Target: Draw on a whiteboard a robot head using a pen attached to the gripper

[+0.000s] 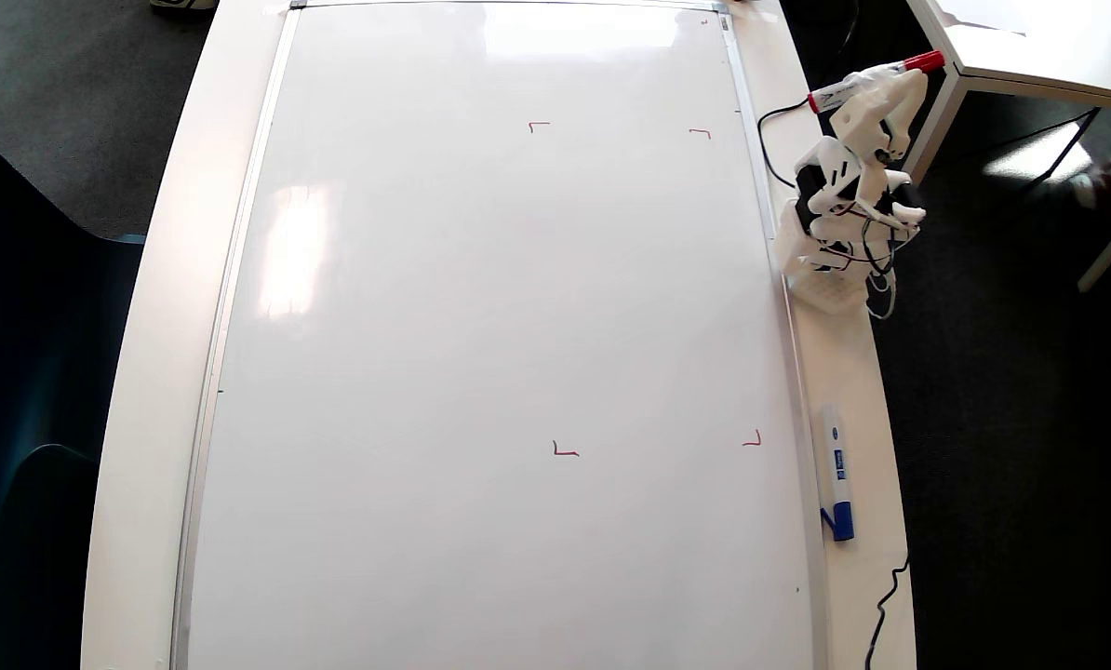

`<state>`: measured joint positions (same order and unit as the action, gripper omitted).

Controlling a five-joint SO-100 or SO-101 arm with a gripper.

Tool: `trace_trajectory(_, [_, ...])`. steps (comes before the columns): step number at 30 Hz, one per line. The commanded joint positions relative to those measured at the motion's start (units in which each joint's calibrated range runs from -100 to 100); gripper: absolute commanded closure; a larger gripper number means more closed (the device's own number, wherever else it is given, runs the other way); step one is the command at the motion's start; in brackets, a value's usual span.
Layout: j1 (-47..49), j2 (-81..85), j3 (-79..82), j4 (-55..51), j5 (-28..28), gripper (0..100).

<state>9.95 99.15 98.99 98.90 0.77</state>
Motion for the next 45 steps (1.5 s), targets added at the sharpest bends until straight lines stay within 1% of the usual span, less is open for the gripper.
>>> trace_trajectory(1, [-0.12, -0.33, 0.37, 0.75, 0.2, 99])
trace_trajectory(9, [-0.05, -0.33, 0.37, 0.75, -0.02, 99])
trace_trajectory(14, [0.32, -1.08, 0.37, -2.38, -0.02, 99])
trace_trajectory(21, [0.32, -1.08, 0.37, -2.64, -0.02, 99])
trace_trajectory(23, [0.32, -1.08, 0.37, -4.03, -0.02, 99])
trace_trajectory(29, [0.4, -0.41, 0.37, -12.8, -0.07, 99])
trace_trajectory(33, [0.4, -1.0, 0.37, -13.15, -0.02, 99])
trace_trajectory(38, [0.4, -0.33, 0.28, -31.13, 0.04, 99])
trace_trajectory(42, [2.38, -0.33, -1.99, -41.82, 0.36, 99])
trace_trajectory(43, [3.19, -0.33, -4.26, -49.29, 0.36, 99])
trace_trajectory(45, [3.42, -0.33, -6.53, -57.03, 0.36, 99])
